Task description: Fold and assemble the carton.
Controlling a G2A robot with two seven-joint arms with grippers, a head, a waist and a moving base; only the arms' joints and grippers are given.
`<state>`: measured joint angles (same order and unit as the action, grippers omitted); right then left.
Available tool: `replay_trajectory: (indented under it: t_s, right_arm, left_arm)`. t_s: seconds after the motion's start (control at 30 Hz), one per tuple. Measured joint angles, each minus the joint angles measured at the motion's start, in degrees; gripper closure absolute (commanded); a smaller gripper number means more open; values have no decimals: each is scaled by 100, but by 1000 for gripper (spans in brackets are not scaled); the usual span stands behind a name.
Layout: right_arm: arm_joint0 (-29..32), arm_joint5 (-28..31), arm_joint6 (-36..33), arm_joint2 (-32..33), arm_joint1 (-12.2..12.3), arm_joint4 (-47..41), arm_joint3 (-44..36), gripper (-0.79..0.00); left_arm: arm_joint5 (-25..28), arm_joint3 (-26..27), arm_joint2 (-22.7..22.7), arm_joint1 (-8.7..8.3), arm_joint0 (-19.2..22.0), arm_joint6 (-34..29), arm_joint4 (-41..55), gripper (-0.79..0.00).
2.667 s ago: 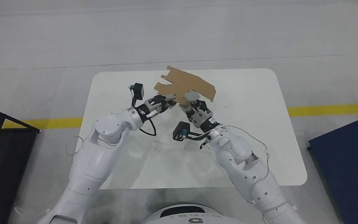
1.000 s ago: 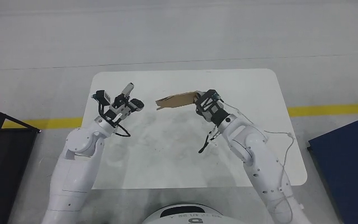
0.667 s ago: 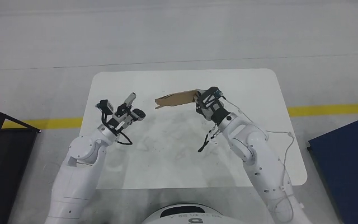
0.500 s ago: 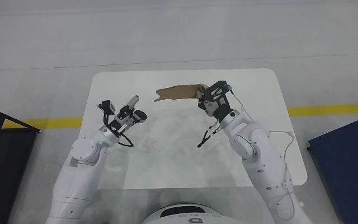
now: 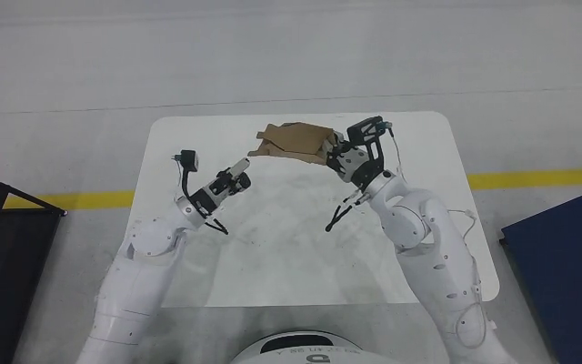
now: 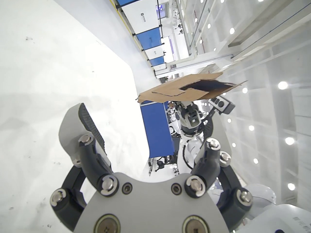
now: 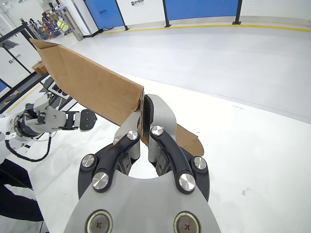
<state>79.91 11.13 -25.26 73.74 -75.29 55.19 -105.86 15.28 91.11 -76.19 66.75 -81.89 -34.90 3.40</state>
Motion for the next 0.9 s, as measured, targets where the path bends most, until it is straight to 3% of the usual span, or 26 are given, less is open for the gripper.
replay_trajectory:
  t_s: [0.1,0.23,0.53,0.9]
  right_arm:
    - [-9,-13,-45,-3,6,-65,30,0]
    - [10,10,-61,19,17,-199,3,0]
    - [62,-136,144,176,39,-378,37,0]
    - [88,-12,77,146,73,-433,239,0]
  left_arm:
    - [-64,-42,292,-2,226,160,-1213,-785]
    - [-220,-127,652,50,477,375,-1935,-785]
    - [-216,-393,1348,229,1005,161,-1188,-785]
    - [-142,-514,1804,375,1478,565,-1381,-785]
